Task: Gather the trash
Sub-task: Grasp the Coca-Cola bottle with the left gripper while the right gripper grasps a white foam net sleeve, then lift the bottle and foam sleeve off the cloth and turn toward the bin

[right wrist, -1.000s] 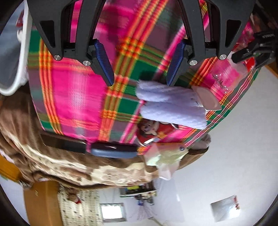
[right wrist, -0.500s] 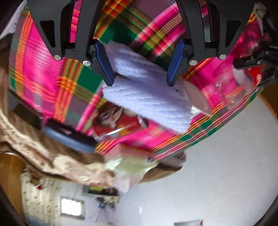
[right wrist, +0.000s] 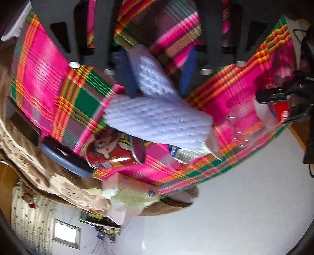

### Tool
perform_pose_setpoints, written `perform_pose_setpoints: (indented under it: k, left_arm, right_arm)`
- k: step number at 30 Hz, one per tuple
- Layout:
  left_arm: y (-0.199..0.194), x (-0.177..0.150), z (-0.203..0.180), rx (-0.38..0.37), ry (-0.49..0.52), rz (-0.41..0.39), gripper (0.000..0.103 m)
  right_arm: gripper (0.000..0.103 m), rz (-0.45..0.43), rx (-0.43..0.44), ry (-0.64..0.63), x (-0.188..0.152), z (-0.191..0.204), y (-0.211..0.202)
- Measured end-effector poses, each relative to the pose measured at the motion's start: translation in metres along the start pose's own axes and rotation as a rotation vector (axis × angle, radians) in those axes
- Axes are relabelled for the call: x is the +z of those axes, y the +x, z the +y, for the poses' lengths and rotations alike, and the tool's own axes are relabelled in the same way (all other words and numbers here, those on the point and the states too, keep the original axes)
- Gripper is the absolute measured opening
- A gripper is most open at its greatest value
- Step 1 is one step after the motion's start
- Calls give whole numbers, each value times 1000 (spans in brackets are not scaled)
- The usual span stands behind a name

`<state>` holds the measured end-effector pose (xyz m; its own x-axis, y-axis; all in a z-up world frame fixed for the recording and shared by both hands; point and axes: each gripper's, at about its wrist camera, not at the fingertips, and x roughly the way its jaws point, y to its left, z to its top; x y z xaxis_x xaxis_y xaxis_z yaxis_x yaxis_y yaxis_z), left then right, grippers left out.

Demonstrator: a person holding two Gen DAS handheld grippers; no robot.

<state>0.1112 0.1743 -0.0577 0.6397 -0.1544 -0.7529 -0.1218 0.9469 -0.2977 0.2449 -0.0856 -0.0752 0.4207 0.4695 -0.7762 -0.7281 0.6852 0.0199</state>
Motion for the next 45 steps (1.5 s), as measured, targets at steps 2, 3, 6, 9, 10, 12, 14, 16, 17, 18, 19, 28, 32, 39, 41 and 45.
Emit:
perform_pose_setpoints:
  k: [2,3,6,9,10,12,14,16,17,18,19,28,32,39,41,45]
  left_arm:
    - [-2,0,-3,3,17,3,75]
    - [-2,1,-4,3,23,6,75]
    - [-7,0,-9,-5,41,12,75]
    - [-11,-2,-16,-17,55,15,75]
    - [-12,-2,-18,-23,60,15,75]
    - [-14,-5,-24,-38,73,22,75]
    - [-15,-7,-29,-48,86,27,75]
    - [-17,-9,-34,-61,98,30,75]
    - [-19,-8,-35,-72,97,28,75]
    - [-21,-7,-36,-84,94,28,75]
    - [-22,-7,-37,-93,93,22,75]
    - [-13,-1,-43,-65,93,45,75]
    - [-6,0,-47,-70,101,60,75]
    - [-1,-1,-45,-24,108,73,62]
    - [-2,0,-44,-22,104,68,62]
    - [-6,-2,-39,-25,85,52,62]
  right_arm:
    - [34,12,12,8,-4,-2,-4]
    - [33,14,20,6,-7,-1,-7]
    - [29,31,5,3,-16,2,-16]
    - [26,38,-4,34,-24,-3,-27]
    - [25,40,-4,56,-28,-6,-31]
    - [24,51,2,100,-35,-13,-38]
    - [23,48,43,135,-42,-17,-45]
    - [23,54,103,164,-52,-21,-53]
    - [23,64,99,175,-56,-22,-54]
    - [23,73,84,189,-59,-24,-56]
    - [23,70,80,201,-63,-26,-59]
    - [22,63,23,214,-74,-18,-61]
    - [25,43,52,253,-71,-27,-59]
    - [39,48,45,224,-68,-20,-50]
    - [40,47,28,221,-68,-19,-50]
    - [40,51,12,232,-67,-20,-46]
